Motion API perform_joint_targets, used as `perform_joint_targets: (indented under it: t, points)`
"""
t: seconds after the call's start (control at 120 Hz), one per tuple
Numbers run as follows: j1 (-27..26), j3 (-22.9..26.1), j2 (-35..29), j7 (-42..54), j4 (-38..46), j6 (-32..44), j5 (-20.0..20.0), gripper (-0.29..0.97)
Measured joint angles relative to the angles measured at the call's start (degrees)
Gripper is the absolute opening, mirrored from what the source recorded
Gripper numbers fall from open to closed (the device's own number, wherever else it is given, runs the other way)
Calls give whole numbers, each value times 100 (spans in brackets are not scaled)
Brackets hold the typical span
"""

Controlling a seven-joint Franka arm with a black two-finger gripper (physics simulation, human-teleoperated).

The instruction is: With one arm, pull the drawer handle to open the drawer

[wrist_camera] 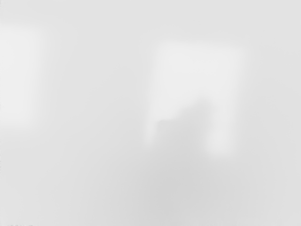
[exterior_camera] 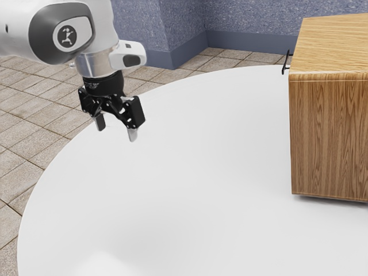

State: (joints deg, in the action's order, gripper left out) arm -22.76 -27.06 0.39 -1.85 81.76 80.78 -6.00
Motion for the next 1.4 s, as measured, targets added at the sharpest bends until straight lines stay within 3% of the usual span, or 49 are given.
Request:
perform_joint_targets:
  t: [0.133, 0.208, 0.275, 0.6, 0.775, 0.975, 1.142, 1.267, 1.4]
  points:
    - [138, -9, -33, 114, -34, -3, -9, 68]
    - [203, 17, -153, 177, -1170, -21, -25, 68]
    - [231, 24, -293, 226, -1516, -64, -43, 68]
    - [267, 26, -350, 402, -1415, -465, 1, 68]
    - [7, 177, -82, 20, -959, -781, 669, 68]
    - [-450, 139, 445, -294, -733, -57, 970, 68]
    - [222, -446, 1711, 22, -2449, 605, 1889, 68]
    - [1253, 616, 2688, 371, -3991, 845, 2420, 68]
    - [1430, 1145, 3239, 637, -4821, 1014, 2620, 68]
